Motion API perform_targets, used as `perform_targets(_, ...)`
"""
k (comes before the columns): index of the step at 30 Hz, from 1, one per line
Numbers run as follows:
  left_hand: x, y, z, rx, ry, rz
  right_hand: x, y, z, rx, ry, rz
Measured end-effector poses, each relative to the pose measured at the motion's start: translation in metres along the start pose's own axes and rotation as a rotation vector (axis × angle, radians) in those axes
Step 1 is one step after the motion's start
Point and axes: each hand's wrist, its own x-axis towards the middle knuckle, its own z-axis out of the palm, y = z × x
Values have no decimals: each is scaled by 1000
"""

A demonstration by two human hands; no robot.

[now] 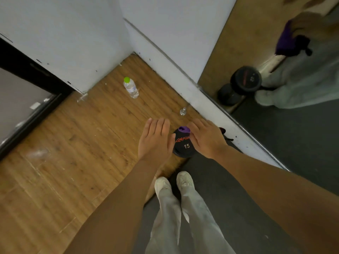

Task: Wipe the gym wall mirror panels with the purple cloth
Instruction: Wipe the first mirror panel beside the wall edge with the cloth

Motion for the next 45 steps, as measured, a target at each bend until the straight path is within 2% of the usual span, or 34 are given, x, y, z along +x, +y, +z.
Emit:
perform_targets(13, 108, 23, -183, 43, 226, 232, 47, -3, -209, -246, 348, -194)
perform_targets(22, 181, 63, -271, 52, 360, 413, 49, 11, -338, -500, 430, -188)
perform_targets(34, 276, 140, -390, -55, 539, 578, 40, 39, -512, -822, 706, -211)
perform_targets(40, 324, 175, -448, -77, 766, 705, 47, 43, -602, -950, 835, -238)
perform_targets(45, 365, 203, -504, -108, 924, 723, 61, 44, -686, -1078, 944, -249)
